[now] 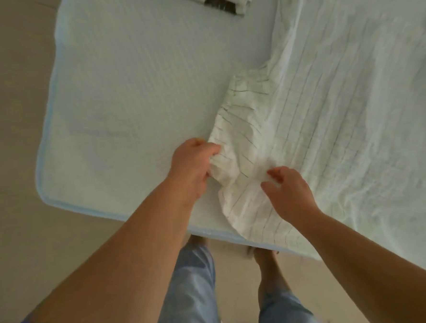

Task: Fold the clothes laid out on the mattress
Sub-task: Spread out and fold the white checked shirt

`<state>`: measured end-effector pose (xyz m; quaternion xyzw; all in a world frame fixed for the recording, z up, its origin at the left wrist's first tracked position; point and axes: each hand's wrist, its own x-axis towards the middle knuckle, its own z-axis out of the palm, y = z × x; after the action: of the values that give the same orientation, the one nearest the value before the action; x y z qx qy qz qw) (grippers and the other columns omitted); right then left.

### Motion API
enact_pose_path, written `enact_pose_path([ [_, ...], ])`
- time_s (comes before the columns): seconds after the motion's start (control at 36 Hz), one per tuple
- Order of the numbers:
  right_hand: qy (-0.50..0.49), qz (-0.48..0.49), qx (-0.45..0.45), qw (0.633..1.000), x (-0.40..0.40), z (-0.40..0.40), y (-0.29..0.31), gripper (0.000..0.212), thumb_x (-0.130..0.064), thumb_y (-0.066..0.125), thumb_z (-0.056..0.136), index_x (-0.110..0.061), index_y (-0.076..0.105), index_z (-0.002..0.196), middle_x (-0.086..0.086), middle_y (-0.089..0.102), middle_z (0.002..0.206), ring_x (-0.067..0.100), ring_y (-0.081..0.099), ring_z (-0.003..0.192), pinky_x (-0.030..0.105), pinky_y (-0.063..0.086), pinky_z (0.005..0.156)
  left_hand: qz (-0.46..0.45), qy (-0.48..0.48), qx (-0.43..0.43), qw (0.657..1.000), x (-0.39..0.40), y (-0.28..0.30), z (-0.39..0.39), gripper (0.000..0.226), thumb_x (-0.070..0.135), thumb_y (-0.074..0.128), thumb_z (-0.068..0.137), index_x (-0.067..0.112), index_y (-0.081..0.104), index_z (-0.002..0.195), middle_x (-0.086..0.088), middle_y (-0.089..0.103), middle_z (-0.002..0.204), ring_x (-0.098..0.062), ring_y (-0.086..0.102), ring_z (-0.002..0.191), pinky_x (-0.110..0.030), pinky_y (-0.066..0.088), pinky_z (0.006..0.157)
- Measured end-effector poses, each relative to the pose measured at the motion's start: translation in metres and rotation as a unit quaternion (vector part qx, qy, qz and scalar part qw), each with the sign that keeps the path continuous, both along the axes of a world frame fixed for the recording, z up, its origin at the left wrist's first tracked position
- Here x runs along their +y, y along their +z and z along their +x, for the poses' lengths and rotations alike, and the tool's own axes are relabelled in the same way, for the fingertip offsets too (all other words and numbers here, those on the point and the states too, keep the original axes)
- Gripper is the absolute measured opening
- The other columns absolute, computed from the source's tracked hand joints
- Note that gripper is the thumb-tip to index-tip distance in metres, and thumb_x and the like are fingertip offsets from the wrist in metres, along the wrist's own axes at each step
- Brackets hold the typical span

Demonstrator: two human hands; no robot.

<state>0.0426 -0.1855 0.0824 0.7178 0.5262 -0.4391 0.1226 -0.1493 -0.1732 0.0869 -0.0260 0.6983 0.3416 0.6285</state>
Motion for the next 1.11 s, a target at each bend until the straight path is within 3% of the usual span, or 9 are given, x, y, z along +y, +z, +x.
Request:
enact_pose_path([
  [0.11, 0.052, 0.001, -0.012, 0.999, -0.004, -0.006, 0.002, 0.038, -0.031, 0.057, 0.089, -0.021, 0.052, 0.126, -0.005, 0.048, 0.124, 0.014, 0.044, 0.117, 0.032, 0.038, 0.102, 0.052, -0.083, 0.264, 0.96, -0.019, 0.012, -0.033, 0.033, 0.006, 0.063, 0.071, 0.025, 0.039, 0.057, 0.014, 0.041, 0.047, -0.006, 0.036, 0.044, -0.019, 0.031, 0.04],
  [0.19, 0.098, -0.005, -0.019, 0.995, -0.004, -0.013, 0.0, 0.037, -0.031, 0.055, 0.09, -0.022, 0.052, 0.126, -0.005, 0.048, 0.127, 0.014, 0.041, 0.12, 0.029, 0.033, 0.101, 0.042, -0.151, 0.379, 0.912, -0.039, 0.008, -0.044, 0.022, 0.006, 0.06, 0.073, 0.022, 0.044, 0.07, -0.001, 0.053, 0.072, -0.016, 0.045, 0.062, -0.025, 0.033, 0.052],
  [0.33, 0.124, -0.021, -0.025, 0.992, 0.006, -0.018, -0.005, 0.033, -0.033, 0.054, 0.09, -0.022, 0.055, 0.122, -0.007, 0.053, 0.119, 0.012, 0.047, 0.11, 0.025, 0.036, 0.092, -0.062, -0.187, 0.385, 0.902, -0.046, -0.004, -0.049, 0.052, 0.016, 0.068, 0.076, 0.011, 0.048, 0.124, -0.009, 0.048, 0.118, -0.026, 0.053, 0.096, -0.037, 0.048, 0.079],
  [0.42, 0.121, 0.005, -0.01, 0.993, 0.016, -0.018, -0.003, 0.029, -0.031, 0.054, 0.091, -0.023, 0.057, 0.118, -0.015, 0.049, 0.098, 0.005, 0.046, 0.093, 0.02, 0.035, 0.081, -0.003, -0.251, 0.455, 0.854, -0.032, -0.001, -0.049, 0.058, 0.021, 0.067, 0.078, 0.01, 0.046, 0.131, -0.011, 0.048, 0.127, -0.027, 0.046, 0.115, -0.042, 0.038, 0.095],
  [0.56, 0.116, 0.088, 0.031, 0.989, 0.049, -0.027, 0.006, 0.024, -0.025, 0.055, 0.091, -0.025, 0.057, 0.115, -0.017, 0.052, 0.094, -0.003, 0.048, 0.085, 0.008, 0.032, 0.067, 0.169, -0.348, 0.464, 0.797, 0.004, 0.007, -0.032, 0.048, 0.015, 0.065, 0.08, 0.007, 0.052, 0.126, -0.009, 0.054, 0.124, -0.026, 0.048, 0.117, -0.035, 0.034, 0.096],
  [0.69, 0.133, 0.133, 0.048, 0.981, 0.115, -0.042, 0.009, 0.029, -0.027, 0.055, 0.091, -0.023, 0.054, 0.12, -0.01, 0.053, 0.105, 0.005, 0.051, 0.092, 0.019, 0.036, 0.077, 0.117, -0.321, 0.349, 0.873, 0.058, -0.012, -0.032, 0.066, 0.035, 0.062, 0.084, 0.016, 0.036, 0.141, -0.004, 0.047, 0.135, -0.021, 0.046, 0.122, -0.034, 0.037, 0.101],
  [0.81, 0.111, 0.213, 0.029, 0.97, 0.18, -0.055, 0.004, 0.042, -0.034, 0.056, 0.091, -0.019, 0.049, 0.129, 0.001, 0.046, 0.129, 0.015, 0.047, 0.113, 0.031, 0.041, 0.095, 0.083, -0.283, 0.229, 0.928, 0.105, -0.022, -0.037, 0.045, 0.049, 0.059, 0.081, 0.022, 0.058, 0.117, 0.005, 0.056, 0.105, -0.015, 0.056, 0.096, -0.032, 0.046, 0.081],
  [0.89, 0.093, 0.28, 0.013, 0.955, 0.231, -0.064, -0.001, 0.054, -0.045, 0.054, 0.089, -0.019, 0.041, 0.135, 0.002, 0.037, 0.138, 0.018, 0.034, 0.129, 0.032, 0.03, 0.104, 0.082, -0.302, 0.233, 0.921, 0.123, -0.029, -0.036, 0.028, 0.044, 0.06, 0.077, 0.016, 0.064, 0.074, 0.008, 0.055, 0.067, -0.004, 0.055, 0.055, -0.02, 0.038, 0.052],
  [1.11, 0.171, 0.15, -0.03, 0.973, 0.329, -0.092, -0.003, 0.054, -0.042, 0.061, 0.087, -0.005, 0.052, 0.125, 0.011, 0.056, 0.121, 0.028, 0.054, 0.109, 0.029, 0.038, 0.077, 0.125, -0.321, 0.282, 0.896, 0.115, -0.038, -0.03, 0.035, 0.044, 0.063, 0.08, 0.015, 0.051, 0.064, 0.013, 0.04, 0.041, 0.001, 0.038, 0.035, -0.014, 0.033, 0.04],
])
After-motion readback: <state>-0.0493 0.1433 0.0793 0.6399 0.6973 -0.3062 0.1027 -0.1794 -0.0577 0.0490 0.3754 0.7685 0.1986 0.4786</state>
